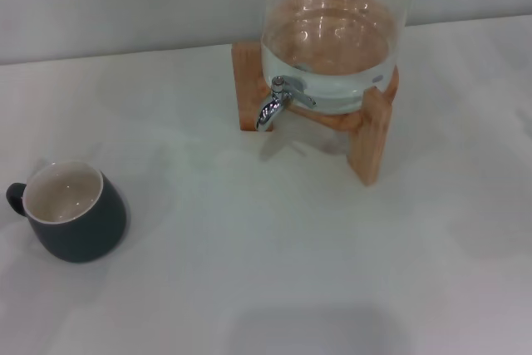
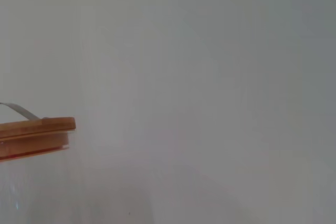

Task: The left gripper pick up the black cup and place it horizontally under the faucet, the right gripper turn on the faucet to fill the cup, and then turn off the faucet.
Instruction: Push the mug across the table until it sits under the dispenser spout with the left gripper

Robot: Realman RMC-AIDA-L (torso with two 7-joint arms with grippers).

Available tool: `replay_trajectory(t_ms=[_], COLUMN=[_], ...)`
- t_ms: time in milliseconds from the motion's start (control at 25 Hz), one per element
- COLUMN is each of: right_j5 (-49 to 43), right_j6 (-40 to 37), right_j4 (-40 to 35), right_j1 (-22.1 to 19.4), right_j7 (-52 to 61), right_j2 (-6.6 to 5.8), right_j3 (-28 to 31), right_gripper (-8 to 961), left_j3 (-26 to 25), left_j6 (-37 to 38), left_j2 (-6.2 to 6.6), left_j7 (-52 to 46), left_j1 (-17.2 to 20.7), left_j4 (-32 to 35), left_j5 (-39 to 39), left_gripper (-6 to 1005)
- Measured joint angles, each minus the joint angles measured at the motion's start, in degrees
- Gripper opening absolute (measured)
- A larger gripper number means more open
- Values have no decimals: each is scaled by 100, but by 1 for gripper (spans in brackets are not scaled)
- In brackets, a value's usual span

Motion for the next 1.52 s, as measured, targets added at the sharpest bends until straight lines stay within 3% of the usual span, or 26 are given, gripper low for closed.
replay_trajectory(t_ms=[480,680,840,1240,1520], right_j5=[-4,-7,-5,-17,-30], right_j6=[18,24,22,3,-3], right_j4=[29,33,33,32,17], right_j1=[4,9,9,25,46], right_j7=[-7,-9,-6,4,25], right_j2=[0,0,0,-1,-9], right_j3=[50,61,61,61,61], right_gripper=[687,687,686,686,686], left_j3=[25,62,75,27,15], left_j6=[-32,-51,-286,-724,-876], left_j2=[-1,-12,-38,-46,-28], left_j7=[65,628,1350,1698,2007], left_j1=[1,71,214,467,506], left_j4=[-21,-79,-306,-604,-1158], left_j5=[39,235,156,-92,-353], left_gripper=[890,890,890,890,889])
